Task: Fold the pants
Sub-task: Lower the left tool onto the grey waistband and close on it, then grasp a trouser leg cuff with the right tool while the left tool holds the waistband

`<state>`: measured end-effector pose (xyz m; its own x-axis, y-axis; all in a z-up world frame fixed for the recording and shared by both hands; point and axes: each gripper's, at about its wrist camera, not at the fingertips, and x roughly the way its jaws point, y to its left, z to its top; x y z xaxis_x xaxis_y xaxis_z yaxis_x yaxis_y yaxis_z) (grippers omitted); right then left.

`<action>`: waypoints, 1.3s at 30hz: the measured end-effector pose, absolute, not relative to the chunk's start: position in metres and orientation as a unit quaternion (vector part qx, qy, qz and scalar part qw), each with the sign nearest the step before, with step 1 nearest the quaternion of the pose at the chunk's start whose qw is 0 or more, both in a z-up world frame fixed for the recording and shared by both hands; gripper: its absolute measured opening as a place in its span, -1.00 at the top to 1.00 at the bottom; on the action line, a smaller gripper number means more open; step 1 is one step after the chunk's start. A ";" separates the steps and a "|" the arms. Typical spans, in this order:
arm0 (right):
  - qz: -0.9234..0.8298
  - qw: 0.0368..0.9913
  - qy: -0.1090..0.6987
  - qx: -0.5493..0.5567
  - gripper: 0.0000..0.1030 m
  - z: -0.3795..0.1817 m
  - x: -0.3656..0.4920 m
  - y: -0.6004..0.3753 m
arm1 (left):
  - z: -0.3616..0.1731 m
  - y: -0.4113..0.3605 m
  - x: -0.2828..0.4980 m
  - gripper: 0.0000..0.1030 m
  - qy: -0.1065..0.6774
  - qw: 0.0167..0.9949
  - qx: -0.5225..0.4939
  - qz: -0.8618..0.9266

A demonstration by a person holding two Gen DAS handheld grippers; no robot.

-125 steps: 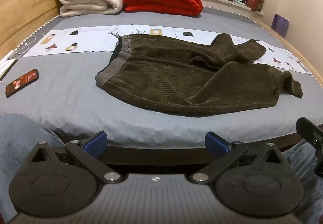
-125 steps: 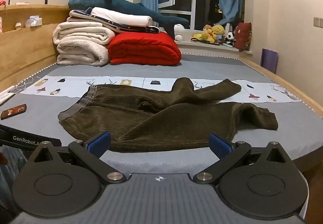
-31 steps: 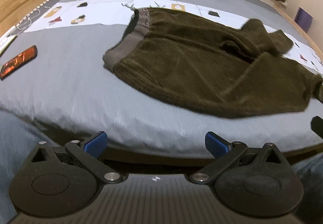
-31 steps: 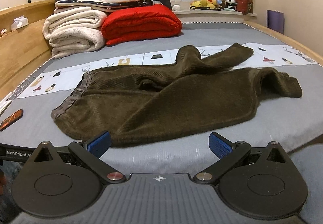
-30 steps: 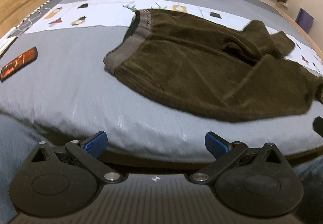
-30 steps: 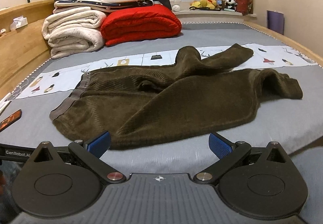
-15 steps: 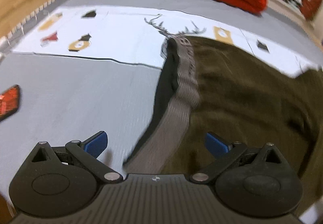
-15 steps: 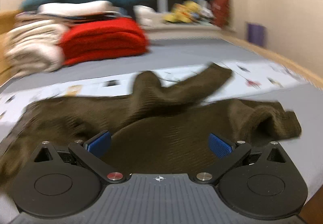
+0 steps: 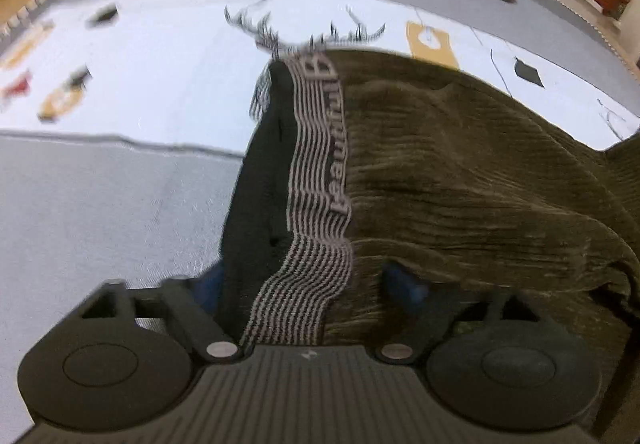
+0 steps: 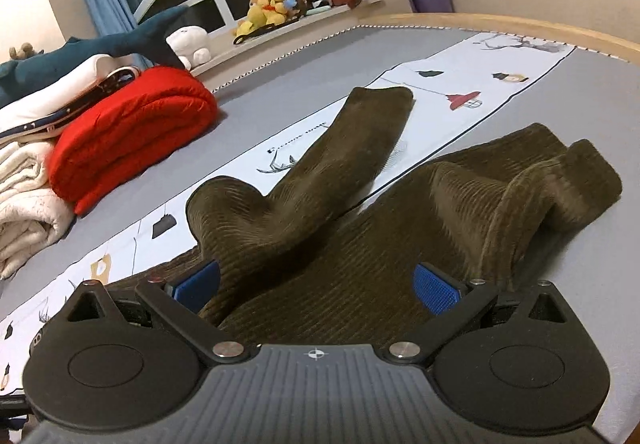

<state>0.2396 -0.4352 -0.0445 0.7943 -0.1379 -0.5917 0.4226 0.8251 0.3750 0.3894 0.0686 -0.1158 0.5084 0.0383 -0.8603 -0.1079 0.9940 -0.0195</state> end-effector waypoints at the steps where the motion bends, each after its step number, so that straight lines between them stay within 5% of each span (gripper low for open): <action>1: -0.153 0.914 0.280 0.251 -0.99 -0.044 0.240 -0.433 | -0.111 0.066 0.387 -0.11 0.486 0.871 -0.033 0.058; 3: -0.152 0.915 0.282 0.245 -0.99 -0.045 0.243 -0.430 | -0.103 0.068 0.382 0.40 0.476 0.876 -0.037 0.068; 19: -0.171 0.923 0.284 0.195 -0.98 -0.045 0.244 -0.422 | -0.094 0.148 0.366 0.45 0.465 0.872 -0.056 0.143; 22: -0.182 0.918 0.283 0.208 -0.98 -0.046 0.242 -0.428 | -0.096 0.130 0.366 0.21 0.458 0.875 -0.034 0.153; 24: -0.186 0.918 0.283 0.208 -0.98 -0.047 0.240 -0.431 | -0.096 0.132 0.367 -0.31 0.455 0.875 -0.018 0.164; 27: -0.191 0.918 0.282 0.205 -0.98 -0.048 0.236 -0.437 | -0.095 0.133 0.365 -0.80 0.448 0.872 0.006 0.198; 39: -0.233 0.902 0.292 0.219 -0.98 -0.055 0.209 -0.481 | -0.088 0.132 0.317 -0.86 0.483 0.858 -0.040 0.171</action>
<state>0.2089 -0.4813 -0.0555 0.7217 -0.2918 -0.6277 0.5471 0.7960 0.2590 0.3166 0.1316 -0.0882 0.4756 0.2540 -0.8422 -0.3319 0.9385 0.0956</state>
